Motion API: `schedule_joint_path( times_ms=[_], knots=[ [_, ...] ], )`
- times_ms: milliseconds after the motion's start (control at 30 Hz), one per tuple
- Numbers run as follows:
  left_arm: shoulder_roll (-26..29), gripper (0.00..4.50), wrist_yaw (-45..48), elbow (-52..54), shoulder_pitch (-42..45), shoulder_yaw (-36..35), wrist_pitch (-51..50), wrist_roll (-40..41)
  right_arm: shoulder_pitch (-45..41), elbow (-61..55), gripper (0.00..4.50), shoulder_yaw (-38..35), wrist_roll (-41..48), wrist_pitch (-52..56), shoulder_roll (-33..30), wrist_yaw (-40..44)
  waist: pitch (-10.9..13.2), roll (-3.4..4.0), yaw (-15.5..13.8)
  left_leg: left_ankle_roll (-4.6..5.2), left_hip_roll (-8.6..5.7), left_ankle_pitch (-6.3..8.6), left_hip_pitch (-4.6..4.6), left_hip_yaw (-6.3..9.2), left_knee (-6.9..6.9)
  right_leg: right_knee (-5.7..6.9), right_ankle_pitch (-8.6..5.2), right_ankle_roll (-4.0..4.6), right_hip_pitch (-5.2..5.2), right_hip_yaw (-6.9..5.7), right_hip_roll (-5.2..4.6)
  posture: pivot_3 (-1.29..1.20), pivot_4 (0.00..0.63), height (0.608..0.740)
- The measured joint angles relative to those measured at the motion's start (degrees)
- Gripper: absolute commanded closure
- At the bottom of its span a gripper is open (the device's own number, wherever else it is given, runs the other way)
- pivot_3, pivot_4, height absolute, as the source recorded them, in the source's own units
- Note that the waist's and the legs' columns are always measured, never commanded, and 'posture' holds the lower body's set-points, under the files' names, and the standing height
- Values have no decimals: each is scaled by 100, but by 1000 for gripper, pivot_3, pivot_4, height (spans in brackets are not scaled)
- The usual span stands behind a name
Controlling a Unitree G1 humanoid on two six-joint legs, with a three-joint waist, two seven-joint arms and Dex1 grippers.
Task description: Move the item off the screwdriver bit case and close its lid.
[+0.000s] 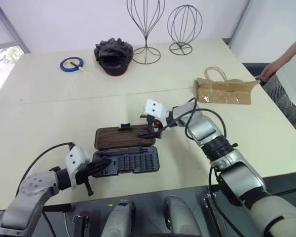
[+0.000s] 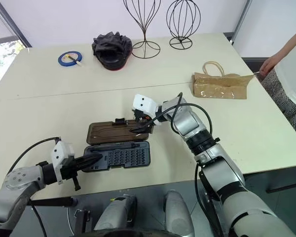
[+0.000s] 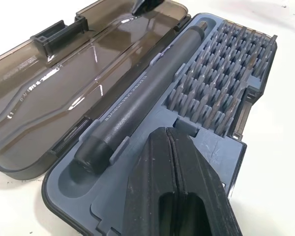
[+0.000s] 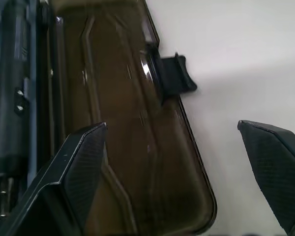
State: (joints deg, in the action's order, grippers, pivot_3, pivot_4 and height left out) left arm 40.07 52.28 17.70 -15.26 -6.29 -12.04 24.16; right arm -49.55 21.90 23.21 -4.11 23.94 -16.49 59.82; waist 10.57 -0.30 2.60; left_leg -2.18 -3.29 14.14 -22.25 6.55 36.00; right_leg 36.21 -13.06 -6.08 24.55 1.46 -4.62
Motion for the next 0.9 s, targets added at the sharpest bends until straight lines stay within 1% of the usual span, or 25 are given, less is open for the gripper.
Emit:
schedule_joint_path(
  times_ms=[233,267,333,500,533,567,633,900],
  knots=[
    [86,4500,-176,443,-181,-39,-348,29,-4,489,49,-4,2,-84,208,-206,0,1,-7,0,-1,0,0,-1,0,0,0,0,-1,0,0,0,150,740],
    [93,4500,-191,495,-202,-46,-399,31,-18,543,285,-15,2,-83,223,-228,0,1,-7,0,-1,0,0,0,0,0,0,0,-1,0,0,0,150,740],
    [104,4500,-237,590,-210,-72,-541,35,-67,673,901,-37,3,-83,276,-283,0,1,-7,0,-1,0,0,-1,1,0,0,0,-1,0,1,0,150,740],
    [182,4500,-382,830,-144,-123,-1025,138,-222,1010,3420,-68,4,-150,430,-408,0,1,-6,0,-1,0,0,-1,1,1,0,0,-1,-1,3,0,150,740],
    [184,4500,-398,855,-127,-124,-1117,151,-261,1080,4085,-89,-6,-174,426,-444,0,1,-6,0,-1,0,0,-1,1,1,0,0,-1,-1,3,0,150,740],
    [185,4500,-417,882,-122,-127,-1154,154,-285,1093,4462,-87,-12,-216,423,-382,0,0,-6,0,-1,0,0,-1,0,0,0,0,-1,-1,3,0,150,740],
    [203,4500,-492,962,-103,-161,-1275,157,-315,1129,4462,-67,-40,-272,374,-295,-6,-9,2,0,1,0,1,-2,0,0,0,0,-3,-3,8,0,150,740],
    [215,4500,-664,1218,-101,-206,-1666,211,-275,1134,4462,-5,-244,-615,355,-291,-6,-5,7,0,4,0,5,-2,-1,2,1,4,-3,-2,13,0,150,740]
  ],
)
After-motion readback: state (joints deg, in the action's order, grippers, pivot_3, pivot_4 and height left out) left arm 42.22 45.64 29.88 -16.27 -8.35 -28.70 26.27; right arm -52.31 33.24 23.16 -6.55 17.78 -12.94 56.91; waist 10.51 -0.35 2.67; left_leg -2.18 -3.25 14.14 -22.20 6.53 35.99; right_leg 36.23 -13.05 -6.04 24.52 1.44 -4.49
